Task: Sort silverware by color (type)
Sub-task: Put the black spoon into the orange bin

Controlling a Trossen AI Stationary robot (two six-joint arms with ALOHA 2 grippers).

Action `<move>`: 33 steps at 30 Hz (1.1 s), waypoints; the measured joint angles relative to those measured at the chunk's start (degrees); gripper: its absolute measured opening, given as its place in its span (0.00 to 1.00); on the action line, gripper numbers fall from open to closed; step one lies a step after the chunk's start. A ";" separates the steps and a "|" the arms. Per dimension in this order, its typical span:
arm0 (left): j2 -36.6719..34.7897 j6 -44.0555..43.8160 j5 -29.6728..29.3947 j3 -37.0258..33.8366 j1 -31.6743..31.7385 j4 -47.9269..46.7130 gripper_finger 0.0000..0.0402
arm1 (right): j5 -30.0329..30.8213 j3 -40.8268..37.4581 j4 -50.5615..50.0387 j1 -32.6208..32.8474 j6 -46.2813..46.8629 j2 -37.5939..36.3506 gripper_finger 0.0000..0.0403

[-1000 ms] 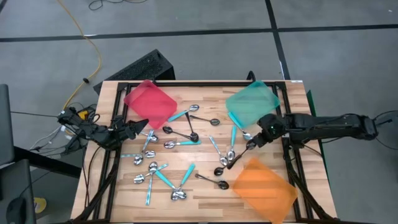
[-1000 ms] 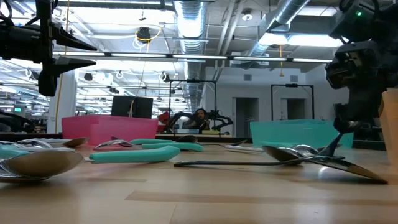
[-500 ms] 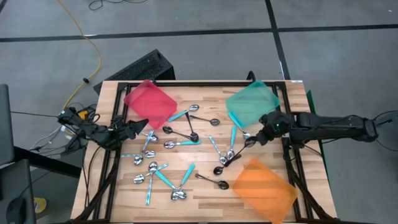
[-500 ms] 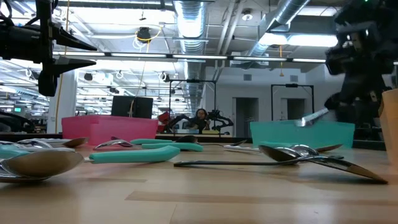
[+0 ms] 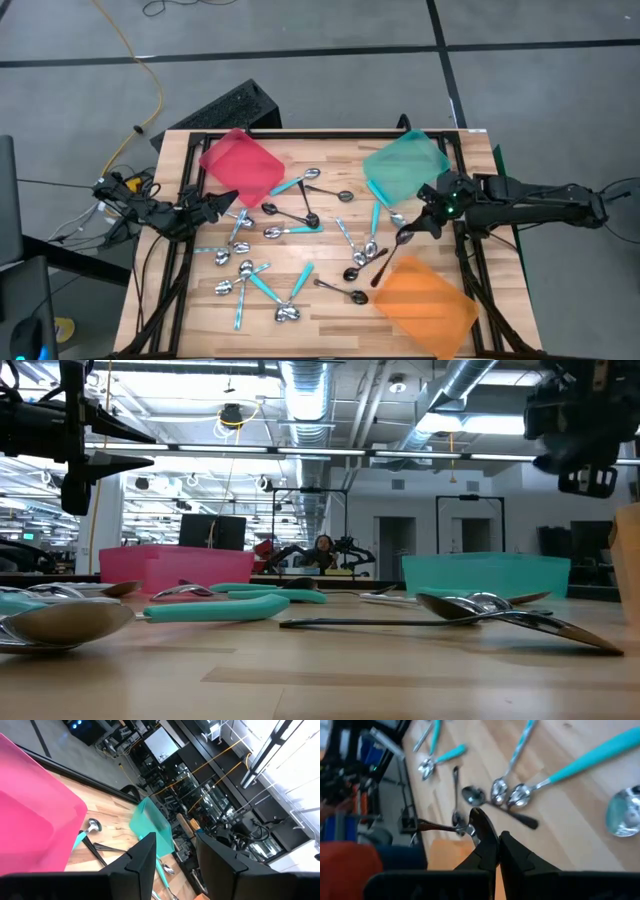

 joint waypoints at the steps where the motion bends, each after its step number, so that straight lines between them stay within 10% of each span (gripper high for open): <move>1: 0.00 0.00 0.00 0.00 -0.02 -0.01 0.31 | -1.03 0.18 0.00 0.00 -0.46 0.00 0.08; 16: -0.01 0.00 -0.07 0.02 -0.01 -0.04 0.31 | -7.86 4.17 -2.52 5.28 -9.82 3.89 0.06; 33: 0.00 0.00 -0.33 0.02 -0.02 -0.11 0.31 | 0.90 16.43 -13.80 16.91 -24.98 21.35 0.05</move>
